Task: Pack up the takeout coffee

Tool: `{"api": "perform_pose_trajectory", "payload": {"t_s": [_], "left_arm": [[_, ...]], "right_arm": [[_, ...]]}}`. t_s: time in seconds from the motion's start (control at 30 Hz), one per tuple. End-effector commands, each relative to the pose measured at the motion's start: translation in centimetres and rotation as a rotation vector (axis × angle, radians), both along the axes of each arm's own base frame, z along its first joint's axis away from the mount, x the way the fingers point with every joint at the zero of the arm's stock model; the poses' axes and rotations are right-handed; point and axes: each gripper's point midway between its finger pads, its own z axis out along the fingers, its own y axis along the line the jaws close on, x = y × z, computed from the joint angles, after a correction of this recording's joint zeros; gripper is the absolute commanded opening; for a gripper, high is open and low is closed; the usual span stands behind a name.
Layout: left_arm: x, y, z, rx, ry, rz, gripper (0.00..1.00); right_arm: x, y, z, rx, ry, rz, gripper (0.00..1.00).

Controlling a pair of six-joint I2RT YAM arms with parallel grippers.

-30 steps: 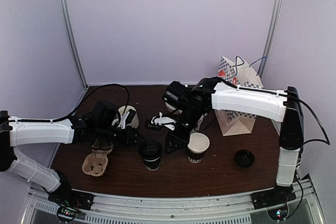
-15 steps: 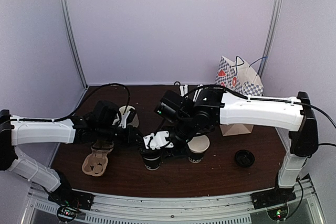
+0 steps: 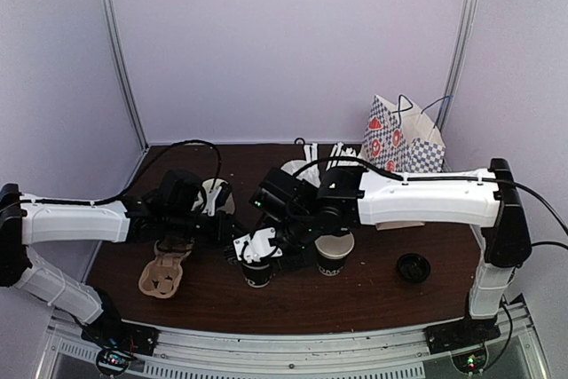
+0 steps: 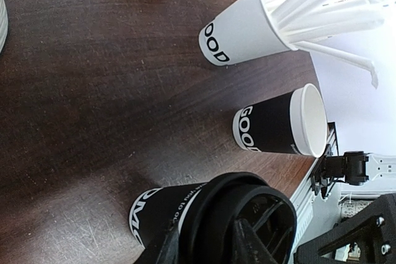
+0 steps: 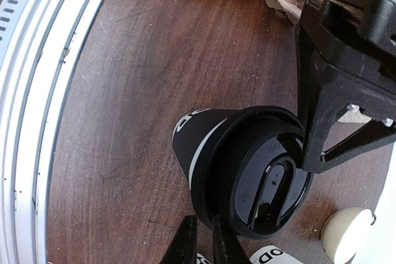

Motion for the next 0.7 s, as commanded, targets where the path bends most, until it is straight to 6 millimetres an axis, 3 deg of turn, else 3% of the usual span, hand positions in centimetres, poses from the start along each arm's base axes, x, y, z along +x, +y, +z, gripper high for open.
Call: {"api": "perform_pose_trajectory", "payload": {"t_s": [0.0,0.13,0.47,0.67], "left_arm": [[-3.3,3.3,-6.7,0.221,0.179,-0.011,0.31],[-3.3,3.3,-6.8,0.220,0.180,-0.012,0.31],[-3.7,3.7,-6.9,0.223,0.185,-0.013,0.31],[-3.9,3.8,-7.2,0.225,0.191,-0.015,0.31]], "right_arm": [[0.2,0.5,-0.8,-0.011,-0.041,0.005,0.12],[0.2,0.6,-1.4,-0.024,-0.050,0.010,0.06],[1.3,0.8,-2.2,-0.038,-0.095,-0.026,0.04],[1.1,0.2,-4.3,-0.099,-0.077,-0.023,0.03]]}}
